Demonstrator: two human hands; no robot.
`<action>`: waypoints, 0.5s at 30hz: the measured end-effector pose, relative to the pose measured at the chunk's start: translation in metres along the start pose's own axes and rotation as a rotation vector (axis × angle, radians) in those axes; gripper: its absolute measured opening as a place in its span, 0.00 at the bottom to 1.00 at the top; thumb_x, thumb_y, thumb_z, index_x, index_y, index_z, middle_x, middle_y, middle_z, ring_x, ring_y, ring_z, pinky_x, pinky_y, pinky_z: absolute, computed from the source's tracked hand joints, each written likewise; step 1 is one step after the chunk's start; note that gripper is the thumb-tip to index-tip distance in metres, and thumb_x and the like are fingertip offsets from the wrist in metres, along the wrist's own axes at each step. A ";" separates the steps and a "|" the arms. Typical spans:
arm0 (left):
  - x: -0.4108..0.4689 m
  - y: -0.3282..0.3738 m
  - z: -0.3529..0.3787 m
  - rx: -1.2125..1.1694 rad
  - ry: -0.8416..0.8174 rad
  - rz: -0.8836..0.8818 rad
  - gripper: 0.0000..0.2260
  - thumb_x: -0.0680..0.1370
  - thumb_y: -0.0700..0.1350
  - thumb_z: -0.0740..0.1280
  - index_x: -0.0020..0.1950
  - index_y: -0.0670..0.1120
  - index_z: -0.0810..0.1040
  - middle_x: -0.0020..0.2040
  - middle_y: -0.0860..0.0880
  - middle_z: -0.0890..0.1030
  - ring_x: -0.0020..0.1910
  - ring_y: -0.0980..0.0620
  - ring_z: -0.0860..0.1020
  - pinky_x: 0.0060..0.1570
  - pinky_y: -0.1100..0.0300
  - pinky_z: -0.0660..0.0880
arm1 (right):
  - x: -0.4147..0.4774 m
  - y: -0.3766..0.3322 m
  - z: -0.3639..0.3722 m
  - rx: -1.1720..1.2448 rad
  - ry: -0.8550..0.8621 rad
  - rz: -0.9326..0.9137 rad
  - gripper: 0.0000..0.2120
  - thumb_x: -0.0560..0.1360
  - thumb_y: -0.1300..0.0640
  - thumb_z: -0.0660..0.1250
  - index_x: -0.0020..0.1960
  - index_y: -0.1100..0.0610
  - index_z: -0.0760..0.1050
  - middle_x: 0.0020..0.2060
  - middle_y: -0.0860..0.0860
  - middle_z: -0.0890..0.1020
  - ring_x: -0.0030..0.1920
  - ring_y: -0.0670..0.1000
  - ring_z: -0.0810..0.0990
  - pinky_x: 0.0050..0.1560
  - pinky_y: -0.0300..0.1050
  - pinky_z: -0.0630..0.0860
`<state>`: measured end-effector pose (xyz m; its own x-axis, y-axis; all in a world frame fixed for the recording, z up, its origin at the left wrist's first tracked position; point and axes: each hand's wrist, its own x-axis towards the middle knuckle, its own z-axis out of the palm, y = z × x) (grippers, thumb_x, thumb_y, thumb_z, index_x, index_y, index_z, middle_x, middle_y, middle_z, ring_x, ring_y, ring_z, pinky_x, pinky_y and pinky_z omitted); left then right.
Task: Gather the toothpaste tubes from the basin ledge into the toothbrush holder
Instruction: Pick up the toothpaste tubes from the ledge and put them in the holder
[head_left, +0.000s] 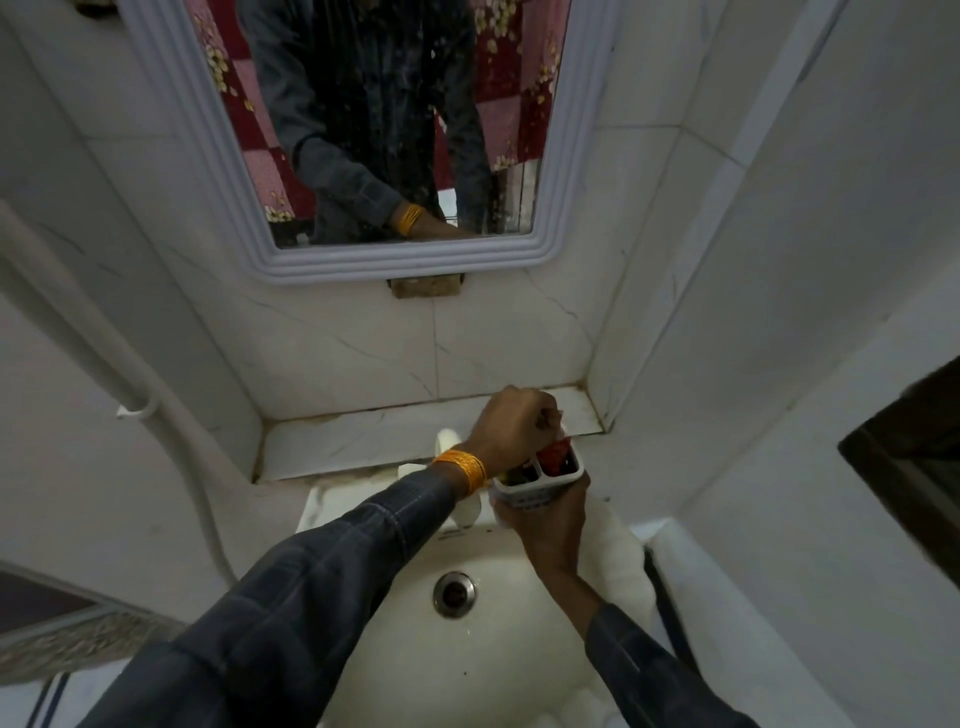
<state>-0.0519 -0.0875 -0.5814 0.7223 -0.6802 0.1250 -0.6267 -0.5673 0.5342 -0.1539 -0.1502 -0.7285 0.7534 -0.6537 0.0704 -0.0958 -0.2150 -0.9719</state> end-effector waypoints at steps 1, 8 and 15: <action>0.000 -0.003 -0.005 0.019 0.025 0.003 0.06 0.75 0.46 0.70 0.47 0.45 0.83 0.47 0.47 0.86 0.45 0.48 0.83 0.43 0.57 0.78 | 0.003 0.000 -0.001 0.001 -0.008 0.011 0.51 0.58 0.62 0.88 0.73 0.54 0.64 0.65 0.46 0.76 0.62 0.29 0.74 0.57 0.21 0.71; 0.012 -0.043 -0.035 0.202 0.142 -0.038 0.17 0.78 0.49 0.66 0.65 0.45 0.75 0.61 0.44 0.80 0.59 0.43 0.77 0.55 0.51 0.76 | 0.023 -0.026 -0.005 -0.011 0.072 0.037 0.56 0.54 0.47 0.90 0.75 0.50 0.65 0.66 0.46 0.78 0.65 0.47 0.77 0.60 0.38 0.77; 0.029 -0.070 -0.034 0.276 0.187 -0.076 0.22 0.79 0.54 0.64 0.70 0.45 0.71 0.67 0.43 0.76 0.65 0.42 0.73 0.60 0.49 0.71 | 0.086 -0.039 -0.019 -0.016 0.154 0.043 0.55 0.54 0.57 0.90 0.75 0.58 0.66 0.67 0.55 0.79 0.64 0.55 0.79 0.64 0.47 0.76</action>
<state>0.0230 -0.0516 -0.5871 0.7950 -0.5490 0.2579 -0.6062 -0.7346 0.3048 -0.0978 -0.2122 -0.6800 0.6401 -0.7656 0.0635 -0.1369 -0.1950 -0.9712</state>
